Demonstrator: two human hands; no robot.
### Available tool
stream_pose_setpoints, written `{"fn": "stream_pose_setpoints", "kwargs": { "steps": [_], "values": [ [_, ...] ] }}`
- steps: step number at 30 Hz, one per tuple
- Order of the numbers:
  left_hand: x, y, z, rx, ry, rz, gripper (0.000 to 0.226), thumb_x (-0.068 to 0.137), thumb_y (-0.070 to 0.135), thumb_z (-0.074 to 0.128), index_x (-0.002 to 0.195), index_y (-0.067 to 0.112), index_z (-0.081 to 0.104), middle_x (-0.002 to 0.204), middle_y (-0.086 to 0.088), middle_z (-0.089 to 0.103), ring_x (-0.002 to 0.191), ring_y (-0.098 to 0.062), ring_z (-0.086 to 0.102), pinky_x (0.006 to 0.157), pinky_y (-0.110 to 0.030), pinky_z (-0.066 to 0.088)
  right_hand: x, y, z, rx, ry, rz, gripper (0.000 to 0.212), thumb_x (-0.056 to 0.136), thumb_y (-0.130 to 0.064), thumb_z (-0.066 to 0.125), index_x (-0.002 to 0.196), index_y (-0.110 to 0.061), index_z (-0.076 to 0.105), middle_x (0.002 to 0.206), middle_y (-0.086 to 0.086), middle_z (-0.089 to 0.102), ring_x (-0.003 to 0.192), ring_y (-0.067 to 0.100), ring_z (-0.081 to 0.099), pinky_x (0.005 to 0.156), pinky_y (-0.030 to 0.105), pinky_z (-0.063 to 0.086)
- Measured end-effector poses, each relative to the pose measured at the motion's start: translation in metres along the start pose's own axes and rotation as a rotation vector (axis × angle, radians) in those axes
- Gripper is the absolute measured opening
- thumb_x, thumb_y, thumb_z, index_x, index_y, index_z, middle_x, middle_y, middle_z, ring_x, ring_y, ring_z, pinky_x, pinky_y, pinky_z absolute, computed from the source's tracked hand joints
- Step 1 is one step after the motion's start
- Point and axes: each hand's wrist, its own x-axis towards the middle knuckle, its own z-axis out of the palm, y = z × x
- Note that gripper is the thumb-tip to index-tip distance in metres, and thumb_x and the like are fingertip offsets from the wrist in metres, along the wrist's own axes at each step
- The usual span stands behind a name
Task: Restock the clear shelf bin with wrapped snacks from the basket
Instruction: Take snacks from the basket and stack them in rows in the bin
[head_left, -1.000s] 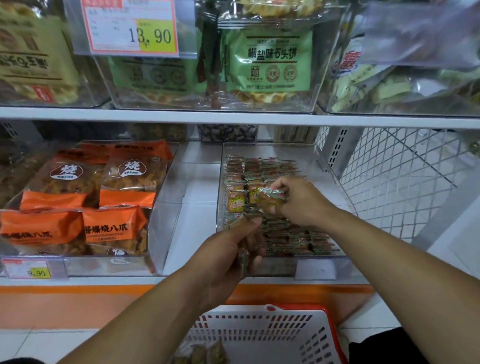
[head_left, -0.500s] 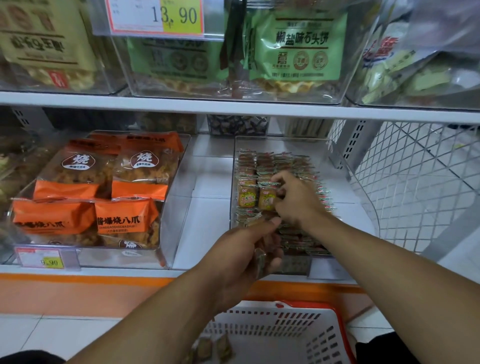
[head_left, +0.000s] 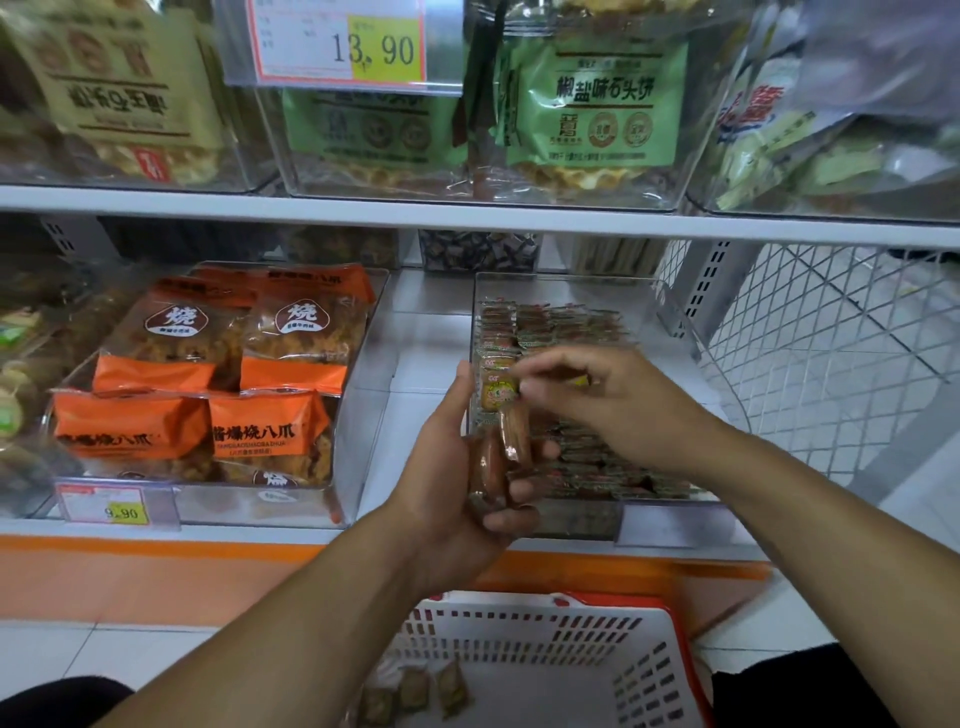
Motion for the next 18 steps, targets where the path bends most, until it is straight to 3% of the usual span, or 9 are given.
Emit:
{"fn": "stream_pose_setpoints", "kwargs": {
  "steps": [2,4,6,9,11,14,16,18],
  "values": [
    [-0.002,0.000,-0.001,0.009,-0.060,-0.027,0.075,0.084,0.080,0.049,0.098,0.010,0.071,0.071,-0.003,0.057,0.047,-0.011,0.045,0.031,-0.017,0.028,-0.018,-0.010,0.002,0.032,-0.154,-0.008,0.040,0.081,-0.055,0.070,0.116,-0.034,0.071,0.106,-0.019,0.071,0.096,0.001,0.068,0.090,0.025,0.054],
    [-0.004,-0.001,-0.001,0.021,-0.087,-0.060,0.075,0.086,0.080,0.048,0.098,0.010,0.073,0.068,-0.002,0.055,0.048,-0.011,0.045,0.033,-0.018,0.028,-0.028,-0.012,0.002,0.055,-0.160,-0.030,0.036,0.076,-0.047,0.077,0.107,-0.028,0.071,0.103,-0.014,0.072,0.097,0.003,0.069,0.086,0.022,0.053],
    [-0.006,-0.002,0.000,0.029,-0.044,-0.085,0.074,0.087,0.078,0.050,0.099,0.009,0.072,0.074,-0.006,0.060,0.052,-0.014,0.048,0.035,-0.020,0.032,-0.031,-0.014,0.000,0.138,-0.061,-0.062,0.030,0.070,-0.041,0.083,0.092,-0.026,0.070,0.098,-0.007,0.074,0.091,0.009,0.071,0.080,0.023,0.055],
    [-0.007,-0.005,0.002,0.089,0.094,-0.105,0.069,0.087,0.073,0.057,0.104,0.008,0.073,0.089,-0.011,0.065,0.062,-0.019,0.054,0.046,-0.023,0.041,-0.032,-0.013,-0.007,0.231,0.137,-0.079,0.033,0.065,-0.043,0.085,0.085,-0.027,0.065,0.089,0.002,0.076,0.076,0.016,0.071,0.066,0.027,0.057],
    [-0.011,-0.005,0.003,0.140,0.129,-0.111,0.053,0.089,0.056,0.066,0.107,0.006,0.071,0.089,-0.011,0.064,0.069,-0.021,0.061,0.057,-0.027,0.048,-0.034,-0.011,-0.011,0.347,0.175,-0.027,0.033,0.068,-0.037,0.084,0.089,-0.024,0.064,0.087,0.005,0.076,0.073,0.016,0.068,0.056,0.028,0.055],
    [-0.017,-0.006,0.001,0.129,0.118,-0.061,0.029,0.089,0.015,0.066,0.114,0.002,0.068,0.094,-0.016,0.073,0.081,-0.025,0.071,0.065,-0.029,0.058,-0.038,-0.008,-0.015,0.420,0.193,0.025,0.032,0.068,-0.018,0.084,0.094,-0.016,0.065,0.089,0.007,0.076,0.079,0.020,0.072,0.059,0.024,0.056],
    [-0.016,-0.007,-0.001,0.139,0.184,0.078,0.033,0.092,-0.002,0.059,0.125,0.005,0.062,0.101,-0.020,0.076,0.087,-0.028,0.076,0.064,-0.029,0.060,-0.041,-0.011,-0.014,0.414,0.238,-0.017,0.033,0.064,-0.012,0.085,0.092,-0.016,0.069,0.090,0.004,0.077,0.083,0.015,0.073,0.069,0.020,0.057],
    [-0.015,-0.008,-0.002,0.183,0.223,0.223,0.038,0.090,-0.006,0.063,0.125,0.009,0.060,0.106,-0.021,0.076,0.094,-0.031,0.077,0.064,-0.027,0.060,-0.044,-0.015,-0.010,0.398,0.257,-0.090,0.030,0.064,-0.006,0.085,0.091,-0.016,0.073,0.098,0.001,0.077,0.092,0.012,0.073,0.077,0.018,0.056]
  ]
}}
